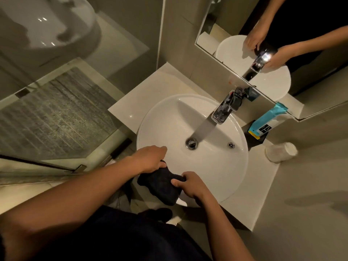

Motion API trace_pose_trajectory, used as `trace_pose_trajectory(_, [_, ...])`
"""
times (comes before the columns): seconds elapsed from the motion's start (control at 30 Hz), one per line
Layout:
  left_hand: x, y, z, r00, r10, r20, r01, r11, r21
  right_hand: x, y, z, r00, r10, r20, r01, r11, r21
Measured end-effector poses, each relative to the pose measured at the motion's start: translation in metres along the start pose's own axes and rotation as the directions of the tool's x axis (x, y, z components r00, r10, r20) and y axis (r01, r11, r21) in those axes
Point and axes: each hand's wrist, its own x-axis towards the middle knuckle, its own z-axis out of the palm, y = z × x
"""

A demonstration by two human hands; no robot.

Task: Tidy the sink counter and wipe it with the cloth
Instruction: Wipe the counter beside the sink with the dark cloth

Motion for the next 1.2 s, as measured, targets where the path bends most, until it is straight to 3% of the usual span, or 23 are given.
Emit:
trace_pose_trajectory(0.07, [-0.006,-0.007,-0.009,0.999,-0.014,-0.038,0.004,0.971,-0.237,-0.007,0.001,-0.005,0.999,-0.018,-0.050,0.028,0.976,0.216])
trace_pose_trajectory(0.17, [-0.012,-0.021,-0.022,0.994,-0.043,-0.102,-0.015,0.860,-0.510,-0.015,-0.006,-0.010,0.997,-0.003,-0.081,0.045,0.847,0.530])
trace_pose_trajectory(0.23, [-0.016,-0.031,-0.033,0.988,-0.077,-0.131,-0.025,0.763,-0.646,-0.018,-0.017,-0.013,0.995,0.005,-0.095,0.058,0.760,0.648])
trace_pose_trajectory(0.4, [-0.013,-0.056,-0.070,0.978,-0.118,-0.171,-0.081,0.542,-0.837,-0.009,-0.063,-0.026,0.988,-0.028,-0.153,0.137,0.615,0.777])
trace_pose_trajectory(0.6, [0.007,-0.086,-0.137,0.965,-0.147,-0.219,-0.160,0.333,-0.929,0.030,-0.136,-0.048,0.949,-0.023,-0.313,0.263,0.602,0.754])
trace_pose_trajectory(0.77, [0.043,-0.113,-0.189,0.931,-0.171,-0.323,-0.235,0.397,-0.887,0.065,-0.196,-0.072,0.905,-0.031,-0.424,0.344,0.637,0.689])
trace_pose_trajectory(1.03, [0.139,-0.130,-0.279,0.868,-0.230,-0.440,-0.304,0.455,-0.837,0.152,-0.269,-0.131,0.769,0.092,-0.633,0.454,0.618,0.642])
trace_pose_trajectory(1.2, [0.231,-0.145,-0.308,0.911,-0.193,-0.363,-0.187,0.592,-0.784,0.232,-0.266,-0.175,0.701,0.165,-0.694,0.357,0.761,0.542])
